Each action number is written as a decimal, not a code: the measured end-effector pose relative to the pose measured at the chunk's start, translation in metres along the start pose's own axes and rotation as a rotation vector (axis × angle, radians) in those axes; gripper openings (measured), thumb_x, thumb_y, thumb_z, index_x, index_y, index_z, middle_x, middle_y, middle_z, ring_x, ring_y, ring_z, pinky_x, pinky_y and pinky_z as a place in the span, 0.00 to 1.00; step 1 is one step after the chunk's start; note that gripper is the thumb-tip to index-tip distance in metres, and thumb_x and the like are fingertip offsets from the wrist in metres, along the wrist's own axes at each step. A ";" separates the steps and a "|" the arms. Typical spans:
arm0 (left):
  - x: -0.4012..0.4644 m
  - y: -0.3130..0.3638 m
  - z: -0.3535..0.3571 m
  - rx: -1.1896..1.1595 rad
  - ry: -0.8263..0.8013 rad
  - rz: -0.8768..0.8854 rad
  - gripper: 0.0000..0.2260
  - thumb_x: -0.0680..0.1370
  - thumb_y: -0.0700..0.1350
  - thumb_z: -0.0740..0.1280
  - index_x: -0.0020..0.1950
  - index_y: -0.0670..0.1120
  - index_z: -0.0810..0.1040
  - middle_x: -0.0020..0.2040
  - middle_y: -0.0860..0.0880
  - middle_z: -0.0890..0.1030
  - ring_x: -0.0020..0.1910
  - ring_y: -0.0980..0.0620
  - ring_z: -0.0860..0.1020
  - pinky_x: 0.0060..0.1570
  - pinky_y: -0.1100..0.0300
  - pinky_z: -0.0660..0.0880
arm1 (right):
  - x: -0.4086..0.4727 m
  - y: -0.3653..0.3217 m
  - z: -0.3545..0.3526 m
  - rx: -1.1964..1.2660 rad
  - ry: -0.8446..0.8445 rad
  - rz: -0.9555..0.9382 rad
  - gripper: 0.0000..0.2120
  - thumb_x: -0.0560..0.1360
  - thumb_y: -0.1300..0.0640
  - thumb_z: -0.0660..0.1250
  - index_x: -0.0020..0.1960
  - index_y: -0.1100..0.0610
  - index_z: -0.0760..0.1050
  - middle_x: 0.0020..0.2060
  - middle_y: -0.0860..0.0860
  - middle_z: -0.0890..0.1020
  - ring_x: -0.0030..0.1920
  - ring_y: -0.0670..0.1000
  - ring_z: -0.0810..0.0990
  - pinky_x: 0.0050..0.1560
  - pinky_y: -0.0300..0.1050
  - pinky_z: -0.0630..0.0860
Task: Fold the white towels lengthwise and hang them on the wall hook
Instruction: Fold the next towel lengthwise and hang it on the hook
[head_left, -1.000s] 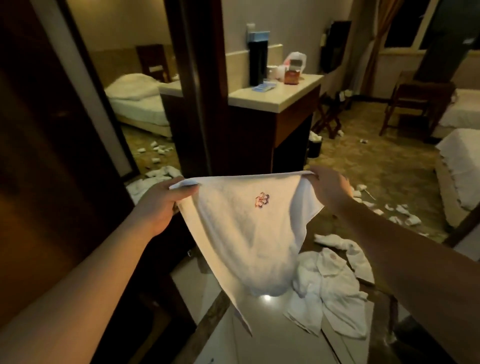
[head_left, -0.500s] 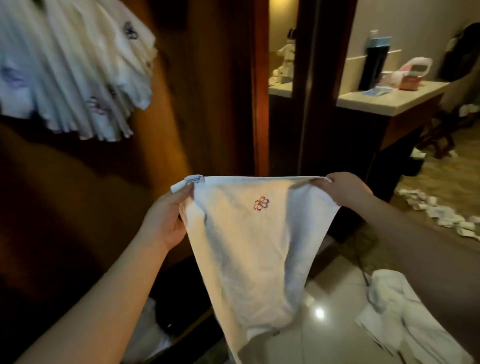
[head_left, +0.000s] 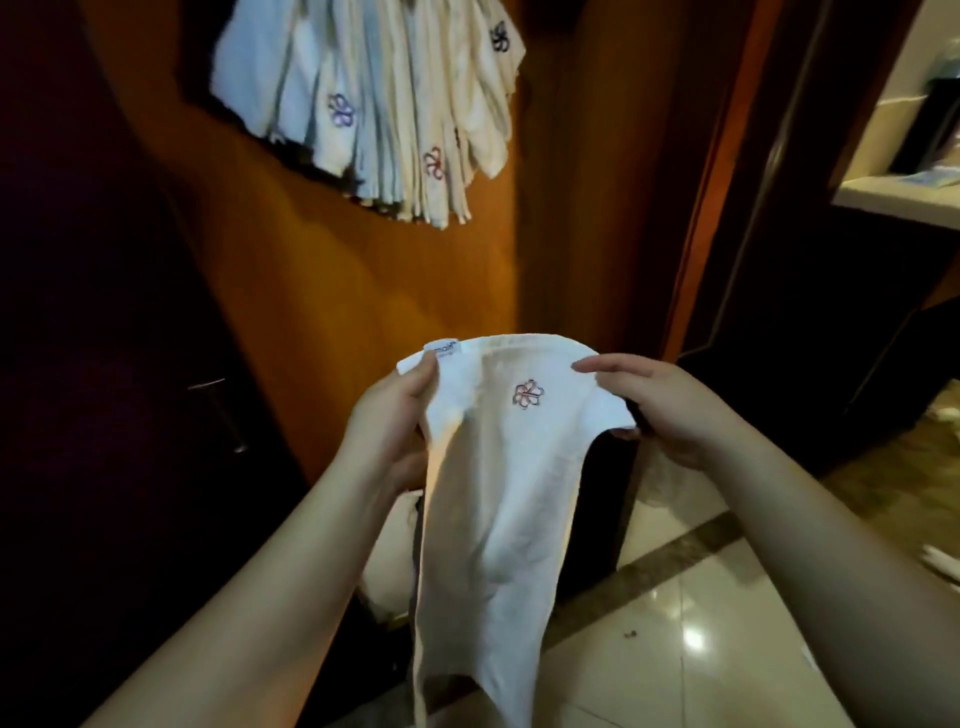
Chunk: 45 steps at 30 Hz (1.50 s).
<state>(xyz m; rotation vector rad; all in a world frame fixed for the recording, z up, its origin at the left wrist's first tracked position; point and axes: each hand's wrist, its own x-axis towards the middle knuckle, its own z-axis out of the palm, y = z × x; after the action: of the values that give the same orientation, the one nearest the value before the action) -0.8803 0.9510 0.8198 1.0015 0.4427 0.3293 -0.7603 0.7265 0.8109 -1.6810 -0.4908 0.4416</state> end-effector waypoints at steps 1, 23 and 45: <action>-0.007 0.002 -0.003 0.005 -0.011 0.011 0.12 0.83 0.45 0.64 0.62 0.41 0.79 0.52 0.40 0.85 0.46 0.44 0.85 0.38 0.52 0.82 | -0.006 -0.007 0.015 0.029 -0.020 -0.019 0.14 0.80 0.63 0.60 0.52 0.52 0.84 0.30 0.51 0.77 0.31 0.52 0.71 0.33 0.43 0.65; -0.081 0.031 -0.032 0.213 -0.378 0.171 0.28 0.76 0.61 0.63 0.67 0.42 0.78 0.63 0.37 0.80 0.62 0.40 0.78 0.64 0.45 0.73 | -0.064 -0.084 0.127 -0.419 0.017 -0.493 0.03 0.77 0.48 0.70 0.47 0.47 0.81 0.37 0.43 0.84 0.40 0.40 0.82 0.45 0.40 0.80; -0.090 0.039 -0.033 0.611 -0.488 0.298 0.21 0.74 0.39 0.70 0.67 0.46 0.76 0.54 0.50 0.83 0.57 0.52 0.79 0.60 0.55 0.72 | -0.079 -0.112 0.124 -0.558 -0.099 -0.344 0.09 0.76 0.45 0.70 0.45 0.50 0.81 0.36 0.48 0.85 0.35 0.43 0.84 0.45 0.44 0.81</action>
<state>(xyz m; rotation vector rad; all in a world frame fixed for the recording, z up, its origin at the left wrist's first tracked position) -0.9767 0.9535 0.8561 1.7003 -0.0686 0.2031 -0.9018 0.8007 0.9033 -2.0559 -1.0280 0.1360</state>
